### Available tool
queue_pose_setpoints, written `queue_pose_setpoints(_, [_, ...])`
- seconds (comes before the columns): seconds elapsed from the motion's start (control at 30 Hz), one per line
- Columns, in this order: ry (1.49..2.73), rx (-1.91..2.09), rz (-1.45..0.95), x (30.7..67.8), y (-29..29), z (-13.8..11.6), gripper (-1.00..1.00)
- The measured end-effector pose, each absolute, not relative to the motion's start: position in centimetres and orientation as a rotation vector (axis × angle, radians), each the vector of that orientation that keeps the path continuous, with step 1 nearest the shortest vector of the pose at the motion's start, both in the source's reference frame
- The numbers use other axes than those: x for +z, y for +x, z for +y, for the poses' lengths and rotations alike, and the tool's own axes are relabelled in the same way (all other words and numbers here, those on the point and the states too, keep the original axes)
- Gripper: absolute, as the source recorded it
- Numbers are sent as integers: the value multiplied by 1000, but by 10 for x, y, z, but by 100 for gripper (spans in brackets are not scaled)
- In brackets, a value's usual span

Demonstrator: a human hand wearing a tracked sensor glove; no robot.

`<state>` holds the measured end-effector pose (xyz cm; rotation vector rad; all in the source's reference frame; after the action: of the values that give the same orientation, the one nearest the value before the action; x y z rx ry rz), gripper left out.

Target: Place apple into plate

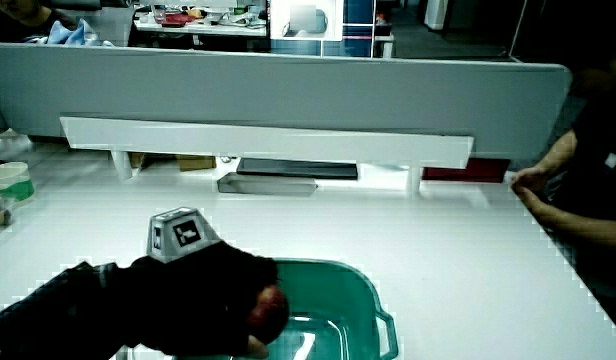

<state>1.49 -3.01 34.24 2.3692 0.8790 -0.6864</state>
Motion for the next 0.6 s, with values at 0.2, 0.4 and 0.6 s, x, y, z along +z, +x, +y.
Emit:
queue_pose_setpoints(0.2, [2314,-604,863,353,36,-25,0])
queue_pose_setpoints(0.4, [2242,-557,851,380,46,-20,0])
queue_pose_setpoints(0.6, [2206,-504,816,399,51,-15,0])
